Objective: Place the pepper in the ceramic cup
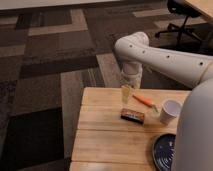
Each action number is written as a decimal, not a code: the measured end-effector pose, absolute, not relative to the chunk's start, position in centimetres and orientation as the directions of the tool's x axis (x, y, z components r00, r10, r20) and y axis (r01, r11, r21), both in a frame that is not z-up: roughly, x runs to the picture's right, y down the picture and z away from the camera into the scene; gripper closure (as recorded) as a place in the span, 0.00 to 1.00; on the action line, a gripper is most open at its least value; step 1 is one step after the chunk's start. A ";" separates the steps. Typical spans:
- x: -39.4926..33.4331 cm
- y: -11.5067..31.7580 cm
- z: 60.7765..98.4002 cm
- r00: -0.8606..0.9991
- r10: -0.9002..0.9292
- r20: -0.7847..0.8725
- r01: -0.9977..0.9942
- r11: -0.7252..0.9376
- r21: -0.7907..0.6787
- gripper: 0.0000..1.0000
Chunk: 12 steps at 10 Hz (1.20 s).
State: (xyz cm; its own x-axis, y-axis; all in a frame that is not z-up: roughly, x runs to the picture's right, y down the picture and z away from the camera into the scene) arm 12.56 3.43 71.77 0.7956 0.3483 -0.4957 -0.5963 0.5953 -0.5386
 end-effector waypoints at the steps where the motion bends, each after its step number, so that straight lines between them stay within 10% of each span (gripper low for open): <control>1: 12.7 3.4 71.8 0.794 0.349 -0.498 -0.598 0.595 -0.537 0.35; 12: 15.6 0.5 77.9 0.851 0.304 -0.428 -0.508 0.682 -0.526 0.35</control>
